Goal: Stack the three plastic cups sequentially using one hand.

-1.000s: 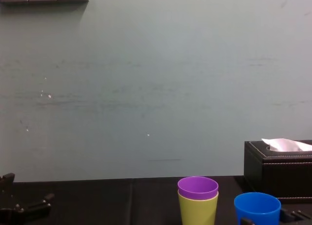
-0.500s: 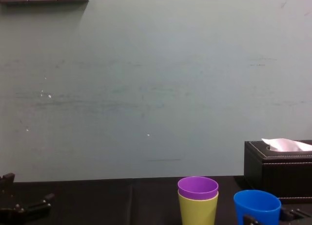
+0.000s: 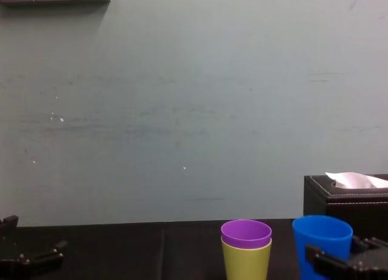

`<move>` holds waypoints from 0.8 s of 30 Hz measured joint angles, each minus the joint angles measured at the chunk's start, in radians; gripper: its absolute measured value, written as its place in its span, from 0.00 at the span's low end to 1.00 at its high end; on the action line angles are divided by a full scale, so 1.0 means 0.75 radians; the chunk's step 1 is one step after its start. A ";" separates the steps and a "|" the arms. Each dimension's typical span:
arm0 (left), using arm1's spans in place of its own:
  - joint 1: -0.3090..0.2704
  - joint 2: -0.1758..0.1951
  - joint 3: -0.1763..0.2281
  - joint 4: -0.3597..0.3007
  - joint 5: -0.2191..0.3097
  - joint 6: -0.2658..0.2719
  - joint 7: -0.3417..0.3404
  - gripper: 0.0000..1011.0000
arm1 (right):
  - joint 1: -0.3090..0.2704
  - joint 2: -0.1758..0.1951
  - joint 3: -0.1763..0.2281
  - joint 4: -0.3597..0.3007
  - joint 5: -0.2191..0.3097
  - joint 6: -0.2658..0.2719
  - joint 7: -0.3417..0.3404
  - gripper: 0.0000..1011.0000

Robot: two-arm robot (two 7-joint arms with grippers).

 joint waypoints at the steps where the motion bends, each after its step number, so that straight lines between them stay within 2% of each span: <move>1: 0.000 0.000 0.000 0.000 0.000 0.000 0.000 1.00 | 0.002 0.002 0.002 -0.006 0.005 0.007 0.001 0.70; 8: 0.000 0.000 0.000 0.000 0.000 0.000 0.000 1.00 | 0.027 0.023 0.008 -0.067 0.054 0.094 0.021 0.70; 15: 0.000 0.000 0.000 0.000 0.000 0.000 0.000 1.00 | 0.070 0.047 -0.011 -0.148 0.113 0.199 0.040 0.70; 24: 0.000 0.000 0.000 0.000 0.000 0.000 0.000 1.00 | 0.116 0.051 -0.060 -0.211 0.136 0.241 0.032 0.70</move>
